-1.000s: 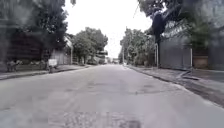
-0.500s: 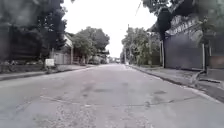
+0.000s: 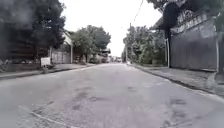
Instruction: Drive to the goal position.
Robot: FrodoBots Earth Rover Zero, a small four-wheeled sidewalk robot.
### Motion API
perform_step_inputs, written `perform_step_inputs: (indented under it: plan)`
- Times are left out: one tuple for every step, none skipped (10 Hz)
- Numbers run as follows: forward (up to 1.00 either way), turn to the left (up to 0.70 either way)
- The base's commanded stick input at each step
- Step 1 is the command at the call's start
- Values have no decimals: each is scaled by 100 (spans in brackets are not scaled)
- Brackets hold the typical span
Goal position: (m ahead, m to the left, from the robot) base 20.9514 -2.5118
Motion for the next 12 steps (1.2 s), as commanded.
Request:
perform_step_inputs:
  plan:
    - [100,-28]
    - [100,-13]
    - [100,-2]
    - [100,0]
    - [100,0]
    - [100,0]
    - [100,0]
    - [100,0]
    - [100,0]
    - [100,0]
    - [100,0]
    - [100,0]
